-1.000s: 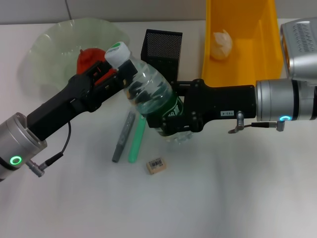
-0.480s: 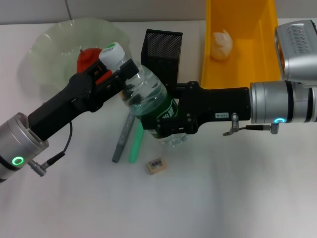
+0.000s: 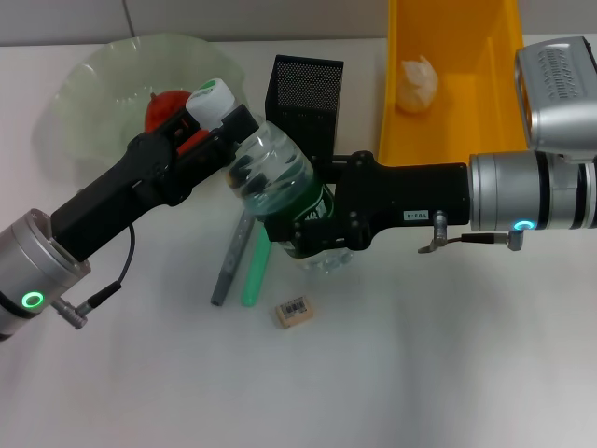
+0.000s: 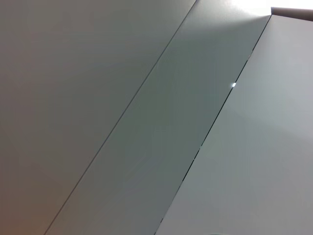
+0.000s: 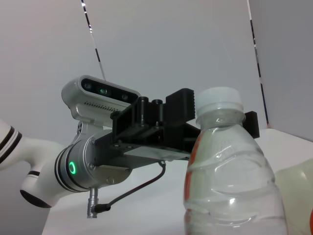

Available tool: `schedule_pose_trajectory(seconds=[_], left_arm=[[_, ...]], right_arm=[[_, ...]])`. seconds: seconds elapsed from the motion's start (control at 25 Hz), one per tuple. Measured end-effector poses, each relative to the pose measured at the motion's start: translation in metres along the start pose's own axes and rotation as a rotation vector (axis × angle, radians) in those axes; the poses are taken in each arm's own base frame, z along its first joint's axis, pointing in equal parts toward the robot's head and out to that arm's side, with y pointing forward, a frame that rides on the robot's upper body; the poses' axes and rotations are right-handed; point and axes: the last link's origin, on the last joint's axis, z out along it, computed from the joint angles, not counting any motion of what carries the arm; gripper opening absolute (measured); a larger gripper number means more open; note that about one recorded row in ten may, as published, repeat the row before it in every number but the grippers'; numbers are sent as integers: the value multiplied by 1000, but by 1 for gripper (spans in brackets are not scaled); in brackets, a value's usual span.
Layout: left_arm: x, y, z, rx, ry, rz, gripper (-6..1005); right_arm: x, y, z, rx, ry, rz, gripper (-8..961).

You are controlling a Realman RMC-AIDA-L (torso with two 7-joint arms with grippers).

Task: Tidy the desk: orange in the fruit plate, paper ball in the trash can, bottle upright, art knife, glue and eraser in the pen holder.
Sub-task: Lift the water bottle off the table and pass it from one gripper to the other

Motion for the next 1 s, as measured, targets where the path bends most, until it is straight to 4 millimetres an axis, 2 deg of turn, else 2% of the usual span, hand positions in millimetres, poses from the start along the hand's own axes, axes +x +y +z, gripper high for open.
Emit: schedule_pose_trajectory(seconds=[0.28, 0.44, 1.0], left_arm=[[0, 0, 1, -2, 0, 0, 797], [1, 0, 1, -2, 2, 0, 707], [2, -1, 2, -5, 1, 3, 505]], right_arm=[[-1, 0, 2, -5, -4, 0, 761], [-1, 0, 2, -5, -7, -1, 761], [-1, 1, 3, -9, -5, -2, 767]])
